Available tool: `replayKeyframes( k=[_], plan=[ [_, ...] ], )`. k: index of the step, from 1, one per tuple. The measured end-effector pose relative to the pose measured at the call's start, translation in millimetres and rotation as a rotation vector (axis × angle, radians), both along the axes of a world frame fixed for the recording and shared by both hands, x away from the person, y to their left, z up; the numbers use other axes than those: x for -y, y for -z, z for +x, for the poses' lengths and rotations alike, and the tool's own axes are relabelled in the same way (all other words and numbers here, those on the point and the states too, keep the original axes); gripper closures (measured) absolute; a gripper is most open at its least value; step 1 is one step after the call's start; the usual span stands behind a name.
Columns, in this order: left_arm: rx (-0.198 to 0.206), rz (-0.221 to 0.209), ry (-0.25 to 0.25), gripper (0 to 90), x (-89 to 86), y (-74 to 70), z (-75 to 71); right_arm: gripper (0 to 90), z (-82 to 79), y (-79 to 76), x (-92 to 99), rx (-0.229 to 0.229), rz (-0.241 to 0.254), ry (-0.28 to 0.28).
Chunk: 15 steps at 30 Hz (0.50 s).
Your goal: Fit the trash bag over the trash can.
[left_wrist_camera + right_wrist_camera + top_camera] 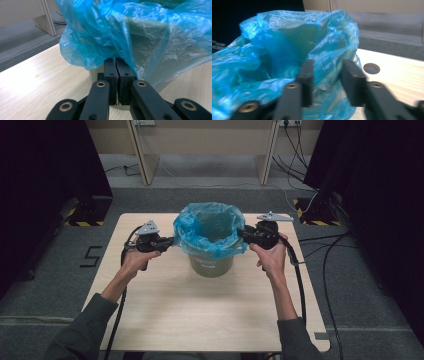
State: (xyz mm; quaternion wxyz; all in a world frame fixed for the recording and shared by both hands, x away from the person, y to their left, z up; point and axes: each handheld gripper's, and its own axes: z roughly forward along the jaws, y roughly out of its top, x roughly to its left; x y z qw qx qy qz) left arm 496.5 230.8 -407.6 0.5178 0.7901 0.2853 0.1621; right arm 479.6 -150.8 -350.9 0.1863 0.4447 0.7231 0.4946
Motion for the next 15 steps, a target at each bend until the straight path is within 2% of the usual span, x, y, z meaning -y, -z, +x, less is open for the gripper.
replayKeyframes(
  k=[3, 5, 6, 9, 11, 12, 15],
  plan=[
    [0.008, 0.004, 0.006, 87.2, 1.8, -1.6, -2.6, 82.2, -3.1, -4.1, 5.6, 0.017, 0.002, -0.029],
    [0.021, 0.015, 0.008, 87.4, 3.1, -3.4, -5.4, 84.9, -4.4, -5.5, 7.8, 0.026, -0.005, -0.029],
    [0.025, 0.015, 0.007, 87.6, 2.8, -3.7, -6.7, 89.4, -7.0, -8.1, 13.8, 0.044, -0.006, -0.028],
    [0.021, 0.016, 0.008, 88.3, 2.3, -1.8, -7.3, 90.0, -9.3, -7.1, 19.7, 0.051, -0.027, -0.022],
    [0.019, 0.020, 0.010, 88.4, 1.4, 0.4, -6.7, 90.0, -9.8, 3.3, 23.6, 0.018, -0.062, -0.032],
    [0.011, 0.025, -0.008, 88.5, -0.3, 4.6, -2.8, 90.0, -9.6, 7.9, 23.9, 0.011, -0.086, -0.031],
    [-0.001, 0.032, -0.028, 89.0, -1.8, 9.6, 2.3, 90.0, -8.8, 13.2, 23.3, 0.001, -0.103, -0.033]
  ],
)
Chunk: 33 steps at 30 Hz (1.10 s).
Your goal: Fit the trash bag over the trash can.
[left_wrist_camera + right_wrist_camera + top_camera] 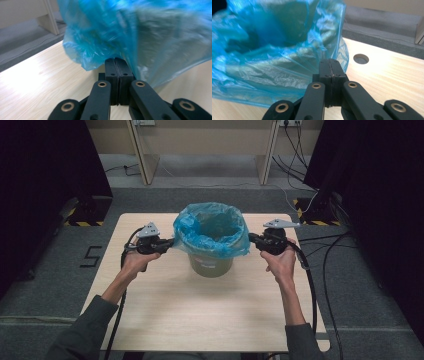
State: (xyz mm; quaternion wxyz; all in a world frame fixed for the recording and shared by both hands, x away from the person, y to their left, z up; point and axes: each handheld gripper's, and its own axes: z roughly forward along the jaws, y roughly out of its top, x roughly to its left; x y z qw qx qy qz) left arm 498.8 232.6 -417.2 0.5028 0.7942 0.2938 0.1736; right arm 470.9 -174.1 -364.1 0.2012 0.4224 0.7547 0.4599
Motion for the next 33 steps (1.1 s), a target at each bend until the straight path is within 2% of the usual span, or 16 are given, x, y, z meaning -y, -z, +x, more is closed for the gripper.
replayKeyframes(
  k=[1, 4, 7, 12, 14, 15, 17, 19, 21, 22, 25, 27, 28, 30, 31, 33],
  plan=[
    [-0.015, 0.005, -0.014, 89.1, -1.1, 6.2, 5.7, 90.0, 2.0, 4.2, -3.0, -0.005, -0.026, -0.005],
    [-0.036, -0.006, -0.026, 89.2, -2.1, 12.8, 10.7, 90.0, 4.1, 7.3, -6.0, -0.009, -0.048, -0.010],
    [-0.050, 0.007, -0.044, 89.2, -5.4, 20.6, 15.7, 90.0, 11.6, 19.6, -11.5, -0.045, -0.101, -0.010],
    [-0.067, 0.036, -0.075, 89.0, -9.8, 30.4, 20.3, 90.0, 16.0, 30.8, -12.1, -0.072, -0.108, -0.017],
    [-0.072, 0.035, -0.087, 80.0, -11.8, 32.9, 21.5, 90.0, 16.1, 32.9, -12.8, -0.076, -0.107, -0.026],
    [-0.069, 0.034, -0.090, 80.0, -14.3, 30.9, 20.0, 86.4, 15.3, 31.8, -12.0, -0.074, -0.102, -0.020],
    [-0.059, 0.028, -0.088, 70.8, -17.3, 26.3, 15.6, 71.8, 11.7, 24.8, -7.7, -0.071, -0.108, 0.012],
    [-0.030, 0.036, -0.097, 62.7, -21.6, 18.8, 8.1, 59.3, 6.3, 12.9, -1.2, -0.037, -0.126, 0.063],
    [-0.014, 0.015, -0.098, 55.0, -25.9, 10.2, -1.5, 52.3, -0.6, -4.5, 5.8, 0.007, -0.094, 0.086],
    [-0.014, 0.015, -0.098, 53.9, -25.9, 10.2, -1.5, 52.3, -0.6, -4.5, 5.8, 0.007, -0.094, 0.086],
    [0.012, -0.024, -0.070, 49.4, -26.4, -2.6, -17.8, 49.5, -7.4, -29.8, 2.9, 0.059, -0.066, 0.060],
    [0.015, -0.034, -0.053, 48.2, -24.1, -5.4, -22.7, 48.9, -7.3, -34.4, -0.8, 0.063, -0.060, 0.048],
    [0.022, -0.038, -0.031, 45.4, -19.4, -8.1, -29.2, 47.6, -4.5, -42.9, -10.6, 0.072, -0.048, 0.013],
    [0.024, -0.036, -0.018, 43.6, -16.1, -9.2, -33.2, 46.8, -2.1, -47.0, -16.6, 0.077, -0.048, -0.003],
    [0.020, -0.043, -0.005, 42.9, -12.1, -9.8, -38.4, 46.0, 4.4, -55.4, -32.7, 0.085, -0.059, -0.035],
    [0.013, -0.046, 0.007, 42.2, -9.4, -9.5, -43.0, 45.4, 7.0, -57.9, -38.6, 0.086, -0.062, -0.045]
  ],
)
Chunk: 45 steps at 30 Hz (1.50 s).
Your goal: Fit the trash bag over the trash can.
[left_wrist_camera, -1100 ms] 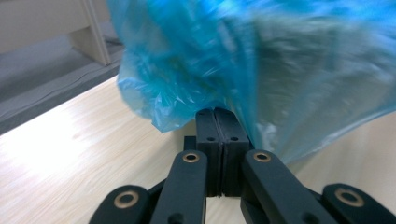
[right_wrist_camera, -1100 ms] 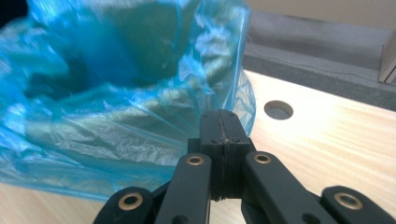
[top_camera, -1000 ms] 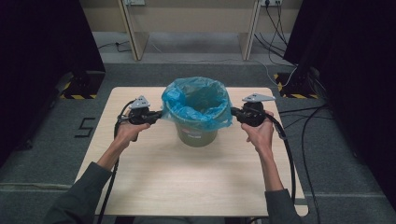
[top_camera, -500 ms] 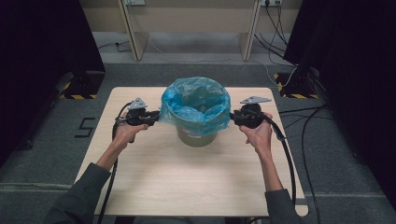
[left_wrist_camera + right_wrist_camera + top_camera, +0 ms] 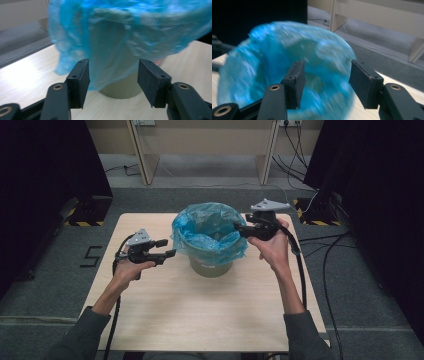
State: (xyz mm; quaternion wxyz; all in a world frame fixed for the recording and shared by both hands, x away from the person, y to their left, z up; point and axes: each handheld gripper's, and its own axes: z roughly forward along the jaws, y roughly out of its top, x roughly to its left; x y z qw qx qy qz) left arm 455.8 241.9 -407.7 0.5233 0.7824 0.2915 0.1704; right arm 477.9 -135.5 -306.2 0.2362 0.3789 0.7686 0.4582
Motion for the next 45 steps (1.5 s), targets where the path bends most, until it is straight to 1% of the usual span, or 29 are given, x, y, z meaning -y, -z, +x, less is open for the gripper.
replayKeyframes(
  k=[2, 4, 5, 6, 7, 8, 9, 10, 11, 12, 13, 14, 15, 16, 17, 19, 22, 23, 24, 25, 26, 29, 32, 33, 34, 36, 39, 42, 45],
  plan=[
    [-0.007, 0.010, 0.019, 39.8, 2.2, 1.9, -7.1, 44.0, 11.8, -7.7, -21.7, -0.009, -0.017, -0.043],
    [-0.010, 0.009, 0.027, 38.3, 1.9, 4.4, -11.8, 43.9, 19.7, -10.5, -35.2, -0.013, -0.016, -0.069],
    [-0.012, 0.017, 0.034, 37.6, 1.0, 6.6, -14.6, 43.9, 23.1, -11.3, -40.7, -0.020, -0.014, -0.080],
    [-0.015, 0.028, 0.035, 36.5, -1.2, 12.0, -19.5, 43.9, 29.9, -12.7, -53.6, -0.033, -0.019, -0.101],
    [-0.015, 0.028, 0.035, 36.2, -1.2, 12.0, -19.5, 43.9, 29.9, -12.7, -53.6, -0.033, -0.019, -0.101],
    [-0.020, 0.034, 0.032, 36.2, -3.3, 17.2, -22.6, 44.1, 33.5, -13.0, -61.0, -0.036, -0.026, -0.110],
    [-0.025, 0.040, 0.031, 35.8, -4.9, 20.6, -24.1, 44.4, 39.7, -12.6, -75.0, -0.049, -0.045, -0.123],
    [-0.030, 0.050, 0.027, 35.8, -7.3, 25.4, -26.0, 44.4, 39.7, -12.6, -75.0, -0.049, -0.045, -0.123],
    [-0.037, 0.058, 0.018, 35.6, -10.7, 31.9, -28.2, 44.8, 42.5, -12.0, -81.9, -0.059, -0.050, -0.135],
    [-0.047, 0.058, 0.013, 35.5, -13.6, 37.4, -29.6, 45.0, 45.9, -11.5, -90.1, -0.074, -0.073, -0.144],
    [-0.071, 0.059, 0.007, 35.4, -18.7, 47.4, -32.3, 45.1, 52.3, -9.9, -102.0, -0.084, -0.102, -0.152],
    [-0.080, 0.064, 0.002, 35.4, -21.1, 52.9, -33.9, 45.1, 54.7, -9.1, -105.9, -0.098, -0.108, -0.153],
    [-0.080, 0.064, 0.002, 35.4, -21.1, 52.9, -33.9, 45.1, 58.5, -7.3, -110.8, -0.110, -0.123, -0.158],
    [-0.093, 0.097, -0.011, 35.4, -26.1, 65.3, -37.5, 45.1, 61.7, -5.3, -115.5, -0.128, -0.132, -0.156],
    [-0.093, 0.097, -0.011, 35.3, -26.1, 65.3, -37.5, 45.1, 61.7, -5.3, -115.5, -0.128, -0.132, -0.156],
    [-0.107, 0.121, -0.025, 35.3, -30.7, 75.7, -39.8, 45.2, 72.7, 3.4, -125.3, -0.171, -0.172, -0.154],
    [-0.121, 0.133, -0.032, 35.2, -34.5, 82.5, -41.2, 45.7, 83.8, 13.4, -128.9, -0.207, -0.190, -0.147],
    [-0.125, 0.135, -0.034, 35.2, -35.4, 84.7, -41.5, 45.7, 83.8, 13.4, -128.9, -0.207, -0.190, -0.147],
    [-0.143, 0.147, -0.030, 35.2, -37.3, 90.4, -42.0, 45.7, 89.0, 19.1, -129.3, -0.238, -0.196, -0.137],
    [-0.143, 0.147, -0.030, 35.1, -37.3, 90.4, -42.0, 45.7, 89.0, 19.1, -129.3, -0.238, -0.196, -0.137],
    [-0.149, 0.164, -0.035, 35.1, -38.7, 93.7, -42.1, 45.7, 95.1, 25.8, -128.8, -0.260, -0.208, -0.123],
    [-0.152, 0.169, -0.046, 35.1, -40.1, 97.0, -41.9, 45.6, 99.2, 30.6, -128.1, -0.270, -0.212, -0.115],
    [-0.177, 0.182, -0.044, 35.1, -40.6, 105.0, -42.0, 44.8, 105.5, 39.1, -128.1, -0.295, -0.221, -0.113],
    [-0.177, 0.182, -0.044, 35.0, -40.6, 105.0, -42.0, 44.8, 105.5, 39.1, -128.1, -0.295, -0.221, -0.113],
    [-0.188, 0.192, -0.043, 34.9, -41.1, 109.0, -42.3, 44.2, 107.6, 43.7, -129.1, -0.298, -0.245, -0.123],
    [-0.192, 0.195, -0.042, 34.9, -41.5, 111.3, -42.5, 44.1, 107.5, 44.9, -129.9, -0.304, -0.247, -0.119],
    [-0.197, 0.205, -0.052, 34.4, -43.3, 114.4, -43.5, 43.9, 106.5, 44.6, -130.0, -0.293, -0.247, -0.120],
    [-0.193, 0.220, -0.067, 34.2, -45.0, 114.7, -44.3, 43.9, 100.2, 32.3, -127.9, -0.251, -0.209, -0.118],
    [-0.185, 0.230, -0.065, 32.9, -43.9, 114.8, -44.8, 43.2, 96.8, 25.6, -125.1, -0.239, -0.184, -0.113]
  ],
)
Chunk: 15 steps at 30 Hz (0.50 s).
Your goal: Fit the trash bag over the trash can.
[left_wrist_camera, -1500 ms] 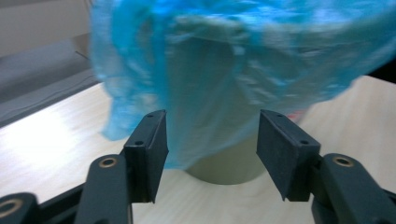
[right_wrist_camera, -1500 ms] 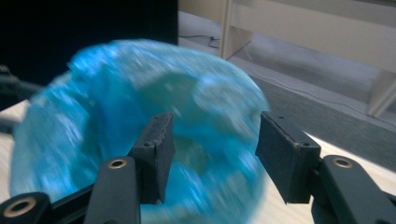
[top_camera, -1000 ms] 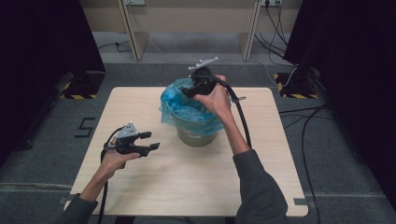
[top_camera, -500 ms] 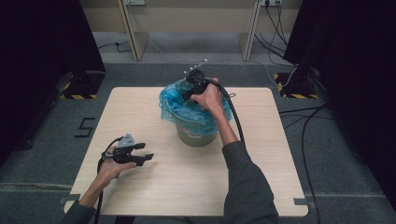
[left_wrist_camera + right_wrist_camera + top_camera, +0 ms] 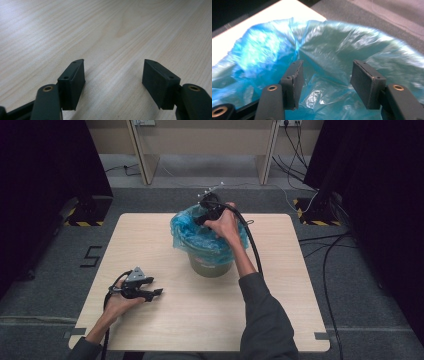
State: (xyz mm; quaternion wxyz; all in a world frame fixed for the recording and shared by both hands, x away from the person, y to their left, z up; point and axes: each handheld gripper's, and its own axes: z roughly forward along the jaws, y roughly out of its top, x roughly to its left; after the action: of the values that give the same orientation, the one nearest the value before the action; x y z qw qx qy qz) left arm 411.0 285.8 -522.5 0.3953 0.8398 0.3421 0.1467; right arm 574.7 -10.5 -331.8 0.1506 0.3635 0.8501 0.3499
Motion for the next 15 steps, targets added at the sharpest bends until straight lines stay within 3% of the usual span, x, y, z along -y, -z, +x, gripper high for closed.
replayKeyframes(
  k=[4, 12, 15],
  plan=[
    [0.002, 0.002, 0.004, 32.0, 0.5, 0.2, -0.1, 41.3, -6.1, -10.8, 8.5, 0.036, 0.020, 0.022],
    [-0.001, 0.002, 0.006, 31.8, 0.3, 0.1, 0.0, 40.5, -10.5, -20.9, 34.6, 0.066, -0.021, 0.096],
    [-0.002, 0.001, 0.006, 31.8, 0.2, 0.0, 0.1, 38.6, -13.2, -21.5, 51.6, 0.076, 0.005, 0.140]
  ],
)
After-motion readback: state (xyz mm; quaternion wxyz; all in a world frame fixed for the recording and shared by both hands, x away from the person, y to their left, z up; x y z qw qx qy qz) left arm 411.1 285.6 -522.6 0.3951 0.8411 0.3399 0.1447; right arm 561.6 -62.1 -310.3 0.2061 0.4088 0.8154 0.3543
